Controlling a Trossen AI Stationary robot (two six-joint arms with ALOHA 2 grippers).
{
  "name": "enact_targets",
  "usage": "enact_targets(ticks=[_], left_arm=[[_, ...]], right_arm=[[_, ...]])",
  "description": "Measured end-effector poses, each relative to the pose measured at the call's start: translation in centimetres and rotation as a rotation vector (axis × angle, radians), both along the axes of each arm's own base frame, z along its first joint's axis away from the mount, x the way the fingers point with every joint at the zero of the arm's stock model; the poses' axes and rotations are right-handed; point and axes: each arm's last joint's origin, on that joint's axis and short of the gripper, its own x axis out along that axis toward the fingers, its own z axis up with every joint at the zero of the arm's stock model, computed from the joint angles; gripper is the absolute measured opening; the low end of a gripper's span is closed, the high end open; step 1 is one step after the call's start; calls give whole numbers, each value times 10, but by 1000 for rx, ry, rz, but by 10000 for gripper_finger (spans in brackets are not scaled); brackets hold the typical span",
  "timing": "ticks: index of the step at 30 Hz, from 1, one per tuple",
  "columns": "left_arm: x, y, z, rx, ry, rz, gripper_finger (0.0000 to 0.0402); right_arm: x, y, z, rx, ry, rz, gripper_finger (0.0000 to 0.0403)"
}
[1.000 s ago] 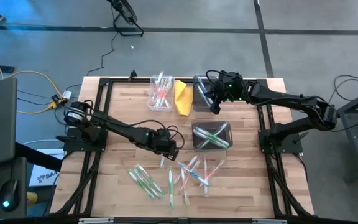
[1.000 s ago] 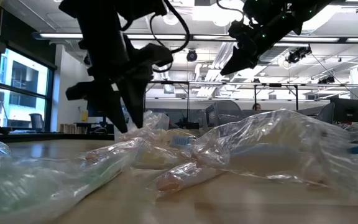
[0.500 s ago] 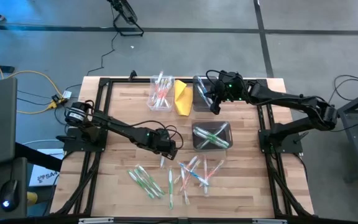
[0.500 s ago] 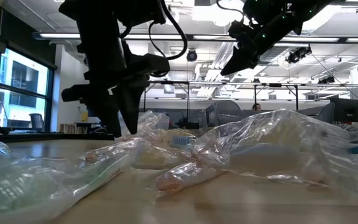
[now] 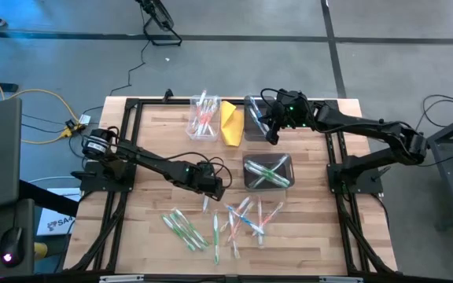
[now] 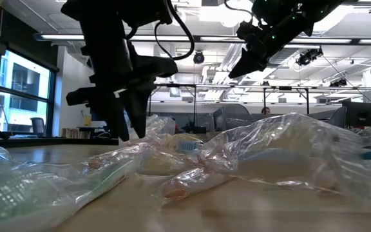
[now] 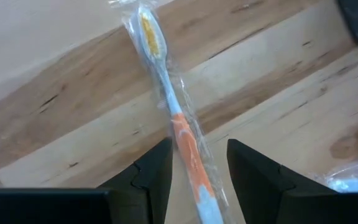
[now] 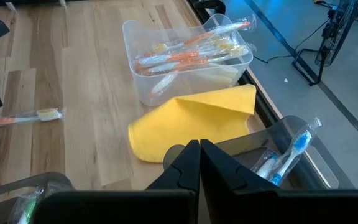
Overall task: Pick & Place Toothbrushes
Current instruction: Put the orange toothbrush into the transparent bin
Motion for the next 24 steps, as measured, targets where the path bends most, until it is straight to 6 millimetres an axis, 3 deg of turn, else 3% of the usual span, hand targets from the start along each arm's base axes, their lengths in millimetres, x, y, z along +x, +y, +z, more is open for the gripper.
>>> enact_targets(ticks=[16, 24], left_arm=[[0, 0, 0, 1, -4, 5, 149], [0, 1, 0, 25, -10, 14, 149]], right_arm=[[0, 0, -1, 2, 3, 0, 5], [16, -8, -28, 36, 77, 2, 5]])
